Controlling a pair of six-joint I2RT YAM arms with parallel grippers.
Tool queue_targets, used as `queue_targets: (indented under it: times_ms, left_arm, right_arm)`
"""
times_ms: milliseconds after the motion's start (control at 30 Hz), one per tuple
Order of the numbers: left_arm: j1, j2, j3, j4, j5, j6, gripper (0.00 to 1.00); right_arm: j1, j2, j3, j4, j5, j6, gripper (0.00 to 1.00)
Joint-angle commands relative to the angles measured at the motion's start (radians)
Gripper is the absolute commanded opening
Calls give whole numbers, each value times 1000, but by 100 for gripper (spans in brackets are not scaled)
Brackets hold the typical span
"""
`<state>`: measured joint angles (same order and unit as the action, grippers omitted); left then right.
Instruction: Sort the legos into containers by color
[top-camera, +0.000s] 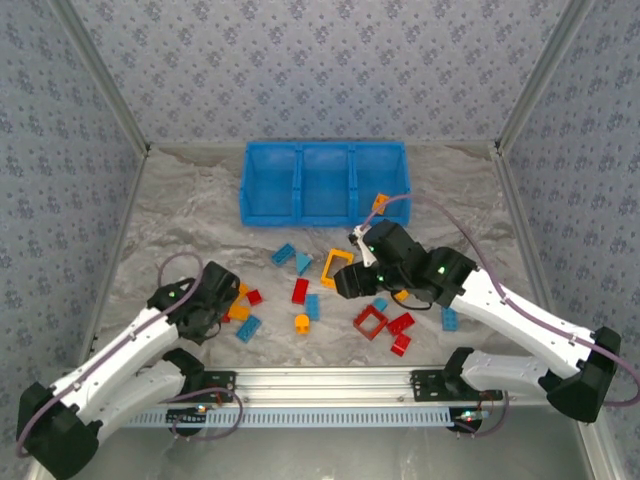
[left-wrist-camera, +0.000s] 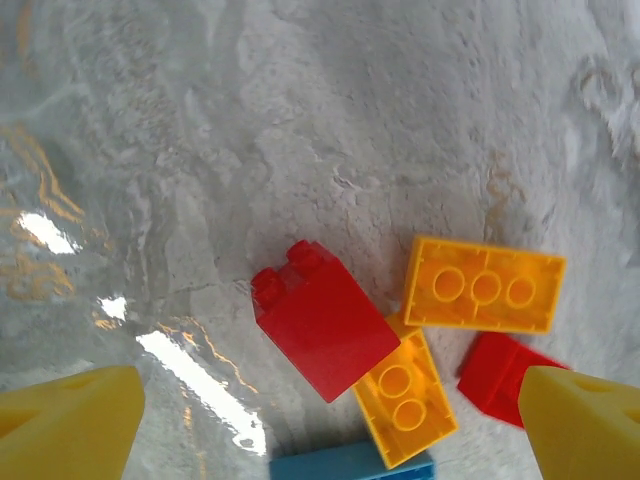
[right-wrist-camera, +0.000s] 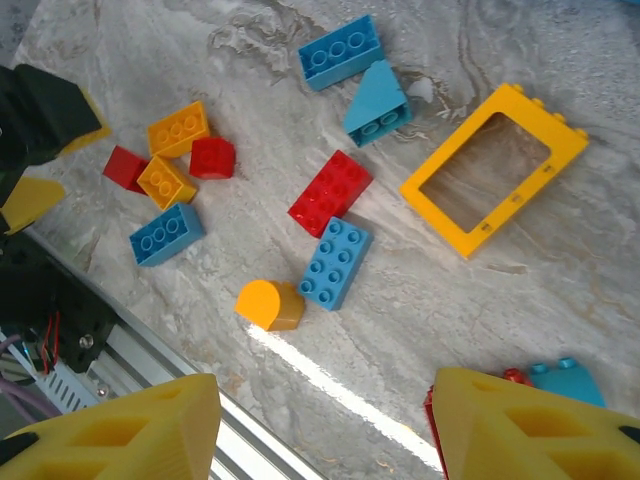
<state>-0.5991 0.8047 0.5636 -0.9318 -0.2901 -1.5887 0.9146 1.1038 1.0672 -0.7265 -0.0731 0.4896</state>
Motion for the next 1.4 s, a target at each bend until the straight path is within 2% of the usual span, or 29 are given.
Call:
queue_targets:
  times_ms: [0,167,367,700,800,933,1033,1100,1367]
  left_arm:
    - [13,-31,-41,-14,24,-291,93]
    - [35,-19,-93,37,49,-398,90]
    - [101,-19,-132,131,71,-395,82]
    - [134,82,-113,190,105,-349,79]
    - [138,113,-112,195,112,-346,74]
    - [143,130,-134,236,115,-351,68]
    - [147,138,-137,244,106,-350,67]
    - [150,142,-144,248,103,-348,62]
    - [150,63,-143,212,47,-315,28]
  right_arm:
    - [29,-21,-12,24,34,17,61]
    - [44,-51,-24,13,60,10,61]
    - [42,-70,-33,17,44,8,61]
    - [62,-127,-151,266,-317,-121,61]
    - [84,-166,-196,343,-395,-150,62]
    - [122,-193,-234,396,-411,-194,62]
    - [149,-190,-246,412,-377,-215,62]
    - [150,-177,-249,411,-359,-211,63]
    - [156,-154,-244,424,-333,-193,62]
